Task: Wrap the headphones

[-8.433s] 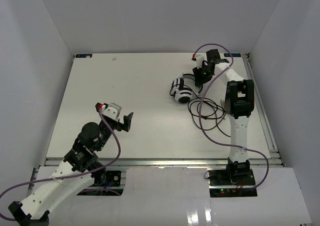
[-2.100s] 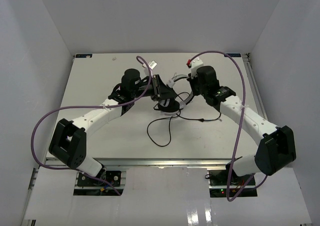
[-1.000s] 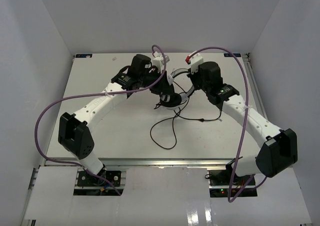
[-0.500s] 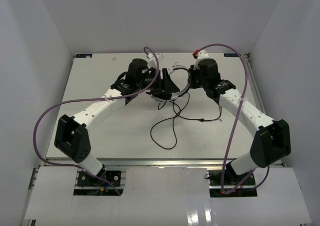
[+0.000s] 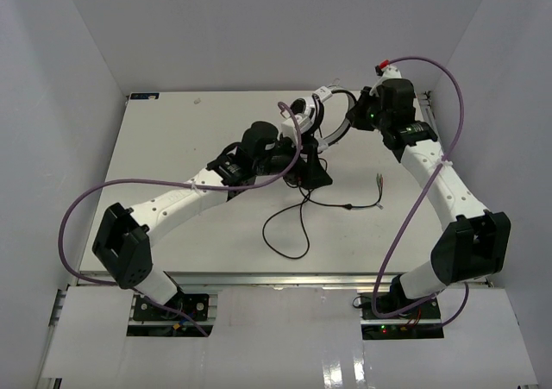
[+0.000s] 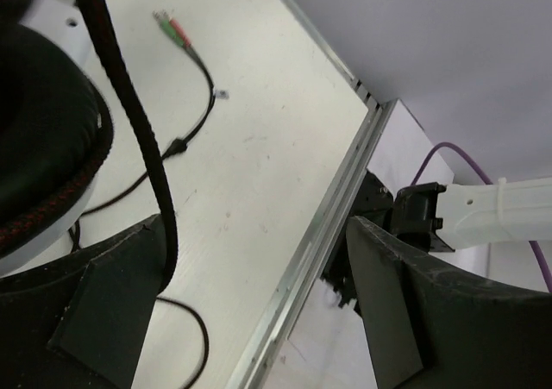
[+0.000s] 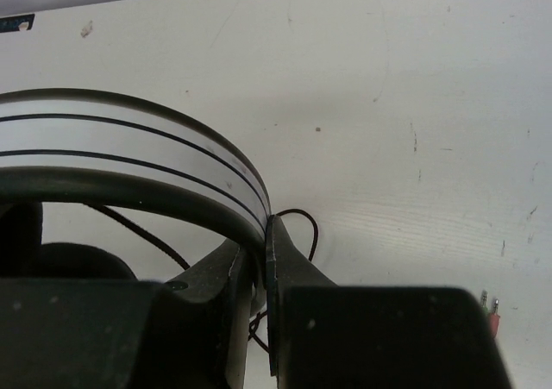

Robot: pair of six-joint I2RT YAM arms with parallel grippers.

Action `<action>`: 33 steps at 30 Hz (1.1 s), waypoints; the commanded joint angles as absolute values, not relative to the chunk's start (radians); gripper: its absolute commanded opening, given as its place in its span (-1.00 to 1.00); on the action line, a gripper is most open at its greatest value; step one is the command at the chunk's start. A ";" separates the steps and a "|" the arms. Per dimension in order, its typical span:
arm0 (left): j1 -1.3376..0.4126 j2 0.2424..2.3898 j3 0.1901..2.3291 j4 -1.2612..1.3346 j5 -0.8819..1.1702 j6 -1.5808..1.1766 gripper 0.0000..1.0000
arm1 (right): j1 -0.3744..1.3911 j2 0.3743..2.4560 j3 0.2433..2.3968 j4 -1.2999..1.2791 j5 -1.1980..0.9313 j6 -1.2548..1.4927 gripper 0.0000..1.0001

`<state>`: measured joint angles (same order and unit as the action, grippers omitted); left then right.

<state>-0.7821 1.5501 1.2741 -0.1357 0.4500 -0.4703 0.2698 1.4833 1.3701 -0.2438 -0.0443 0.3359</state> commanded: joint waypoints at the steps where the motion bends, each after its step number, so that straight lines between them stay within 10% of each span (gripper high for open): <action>1: -0.868 1.487 1.107 0.084 0.337 -0.400 0.86 | 0.253 1.469 1.449 -0.166 -0.189 0.528 -0.85; 33: -0.896 1.550 0.452 0.880 -0.067 0.080 0.94 | 0.119 1.334 1.358 -0.139 -0.495 0.681 -0.85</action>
